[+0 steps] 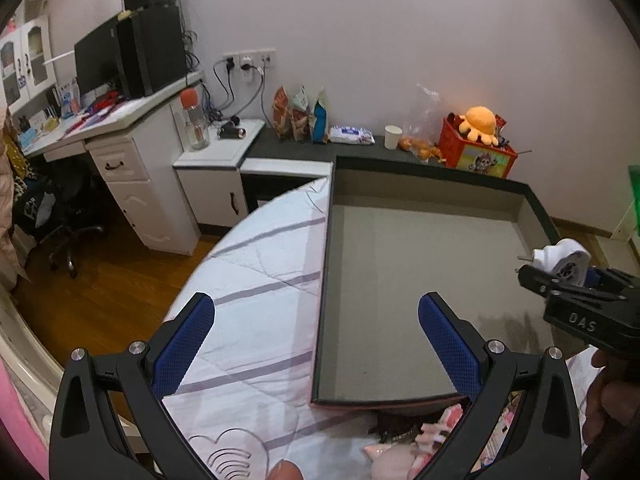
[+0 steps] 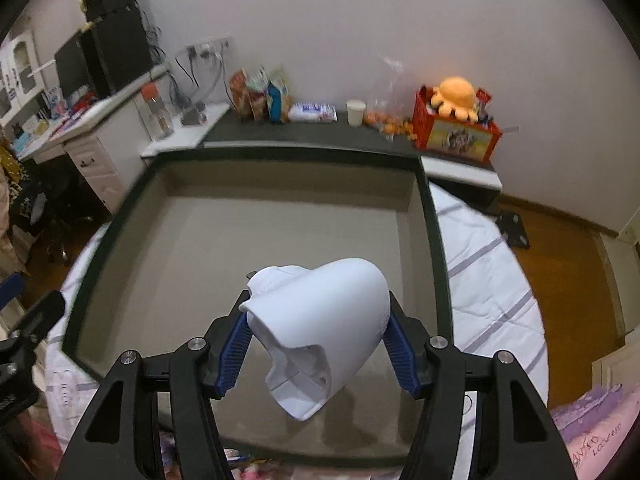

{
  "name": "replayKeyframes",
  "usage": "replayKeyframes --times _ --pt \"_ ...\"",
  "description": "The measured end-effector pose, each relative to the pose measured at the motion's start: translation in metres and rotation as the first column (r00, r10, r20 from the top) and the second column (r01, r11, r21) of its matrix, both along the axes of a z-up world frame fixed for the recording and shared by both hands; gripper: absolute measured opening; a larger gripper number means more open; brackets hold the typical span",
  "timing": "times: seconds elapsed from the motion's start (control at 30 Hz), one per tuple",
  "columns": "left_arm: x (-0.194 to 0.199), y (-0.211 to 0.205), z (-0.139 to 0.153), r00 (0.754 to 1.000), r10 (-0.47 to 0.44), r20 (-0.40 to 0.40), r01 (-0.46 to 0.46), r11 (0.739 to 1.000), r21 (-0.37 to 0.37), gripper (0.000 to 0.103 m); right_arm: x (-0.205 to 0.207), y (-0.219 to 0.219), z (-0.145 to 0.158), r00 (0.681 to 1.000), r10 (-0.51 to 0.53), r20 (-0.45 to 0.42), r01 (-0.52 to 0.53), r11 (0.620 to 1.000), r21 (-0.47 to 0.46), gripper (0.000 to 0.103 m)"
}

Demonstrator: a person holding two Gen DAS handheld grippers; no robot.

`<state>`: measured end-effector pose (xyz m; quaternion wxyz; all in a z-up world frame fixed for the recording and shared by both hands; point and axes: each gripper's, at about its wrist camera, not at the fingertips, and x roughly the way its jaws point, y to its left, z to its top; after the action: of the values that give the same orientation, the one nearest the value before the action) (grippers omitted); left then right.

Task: Organize rigid objects
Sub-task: 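Carry the white device with the right gripper into the box and release, then lower the left gripper onto the pink block figure and close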

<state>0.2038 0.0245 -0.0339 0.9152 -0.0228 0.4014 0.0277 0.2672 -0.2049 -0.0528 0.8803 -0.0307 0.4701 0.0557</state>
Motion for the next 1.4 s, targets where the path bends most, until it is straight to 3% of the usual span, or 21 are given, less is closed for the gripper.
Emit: replayKeyframes --times 0.23,0.4,0.47,0.7,1.0,1.03,1.4 --pt "0.005 -0.005 -0.012 1.0 -0.009 -0.024 0.009 1.0 -0.005 0.103 0.013 -0.009 -0.032 0.994 -0.008 -0.107 0.005 0.999 -0.032 0.062" --pt "0.0 -0.004 -0.009 1.0 -0.009 -0.022 0.009 1.0 -0.004 0.103 0.013 -0.006 -0.031 0.994 -0.012 -0.107 0.006 0.998 -0.058 0.064" --pt "-0.006 -0.005 -0.006 1.0 -0.011 -0.015 0.011 1.0 0.0 0.103 0.015 -0.004 -0.03 0.995 -0.02 -0.099 0.012 0.997 -0.074 0.08" --pt "-0.032 -0.006 0.008 1.0 -0.012 0.01 0.012 1.0 0.005 0.103 0.001 -0.01 -0.017 0.998 -0.036 -0.046 0.035 0.999 -0.029 0.084" --pt "-0.081 -0.012 0.023 0.998 -0.037 0.049 0.037 0.999 -0.004 0.103 -0.067 -0.019 0.033 0.995 -0.049 0.084 0.043 0.997 0.062 0.094" --pt "-0.087 -0.013 0.022 0.998 -0.04 0.048 0.04 0.999 -0.004 0.103 -0.08 -0.022 0.036 0.994 -0.056 0.095 0.048 0.996 0.077 0.103" --pt "-0.156 -0.025 -0.005 0.996 -0.077 0.051 0.078 0.997 -0.002 0.103 -0.194 -0.05 0.019 0.986 -0.118 0.118 0.095 0.979 0.183 0.103"
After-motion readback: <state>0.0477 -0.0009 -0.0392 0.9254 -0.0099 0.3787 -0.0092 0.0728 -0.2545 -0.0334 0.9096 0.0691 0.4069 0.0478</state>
